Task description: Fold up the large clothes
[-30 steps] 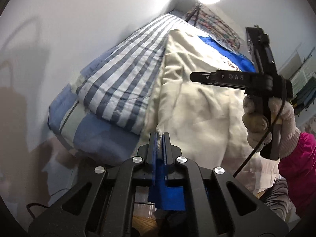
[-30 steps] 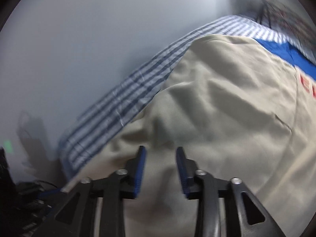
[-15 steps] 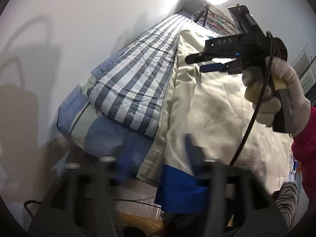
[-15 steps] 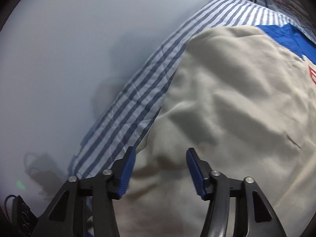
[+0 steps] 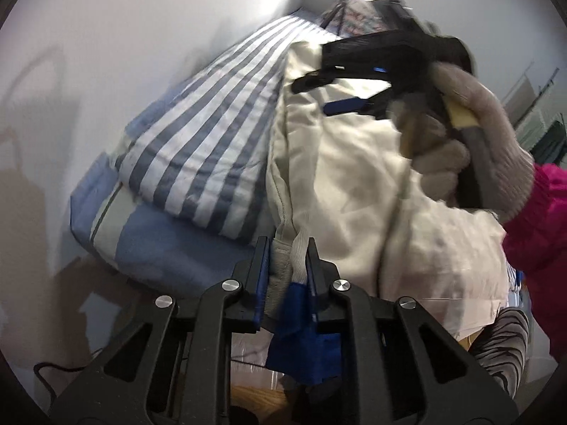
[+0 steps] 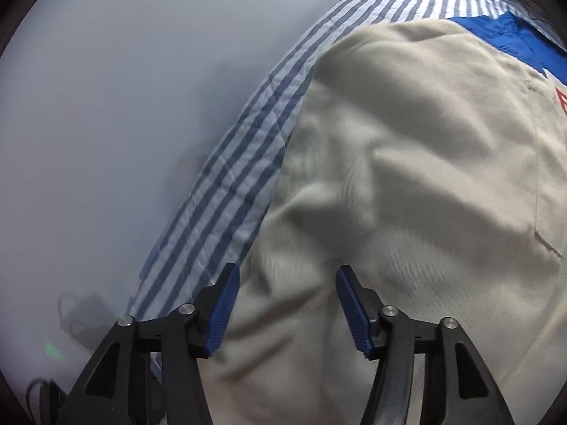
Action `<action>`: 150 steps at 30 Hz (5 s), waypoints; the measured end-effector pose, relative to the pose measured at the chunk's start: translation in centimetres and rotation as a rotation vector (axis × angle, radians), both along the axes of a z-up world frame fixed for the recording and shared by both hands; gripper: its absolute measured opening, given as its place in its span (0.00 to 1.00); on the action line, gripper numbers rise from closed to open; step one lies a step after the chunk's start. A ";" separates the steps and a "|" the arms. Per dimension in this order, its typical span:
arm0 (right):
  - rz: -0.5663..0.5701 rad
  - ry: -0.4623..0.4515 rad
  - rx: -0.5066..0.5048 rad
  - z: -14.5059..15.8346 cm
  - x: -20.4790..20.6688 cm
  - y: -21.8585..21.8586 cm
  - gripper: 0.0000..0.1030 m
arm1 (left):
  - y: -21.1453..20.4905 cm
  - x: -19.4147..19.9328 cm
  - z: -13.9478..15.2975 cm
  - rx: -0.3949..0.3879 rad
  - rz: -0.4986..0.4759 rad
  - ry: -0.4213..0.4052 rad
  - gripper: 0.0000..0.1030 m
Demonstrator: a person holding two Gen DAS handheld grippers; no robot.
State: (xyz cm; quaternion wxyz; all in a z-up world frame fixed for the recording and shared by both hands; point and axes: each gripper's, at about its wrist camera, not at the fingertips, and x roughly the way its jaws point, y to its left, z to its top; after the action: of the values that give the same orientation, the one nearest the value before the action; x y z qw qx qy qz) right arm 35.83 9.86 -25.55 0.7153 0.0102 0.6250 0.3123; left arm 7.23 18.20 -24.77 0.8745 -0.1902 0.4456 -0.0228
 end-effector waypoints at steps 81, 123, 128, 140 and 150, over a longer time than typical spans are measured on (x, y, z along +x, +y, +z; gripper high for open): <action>-0.100 -0.017 0.287 0.4 -13.6 -27.5 0.26 | -14.3 -0.9 0.0 0.110 -0.348 0.063 0.22; -1.080 -0.304 0.114 11.4 -21.7 -70.2 0.60 | -29.4 -0.6 10.5 -0.017 -0.540 -0.180 0.47; -1.177 -0.284 0.020 8.9 -20.9 -74.1 0.60 | -30.7 0.0 10.5 -0.033 -0.564 -0.171 0.47; -1.277 -0.178 0.074 3.7 -19.2 -79.1 0.59 | -33.1 0.4 9.7 -0.044 -0.587 -0.142 0.47; -1.213 -0.183 0.182 4.7 -19.9 -78.1 0.32 | -33.8 0.6 8.8 -0.054 -0.604 -0.135 0.47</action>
State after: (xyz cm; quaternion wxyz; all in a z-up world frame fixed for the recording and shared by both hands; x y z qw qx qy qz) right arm 15.97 -68.27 -20.87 0.8124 0.3977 0.4150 -0.0982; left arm 7.80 -15.59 -15.92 0.8505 -0.0703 0.4222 -0.3058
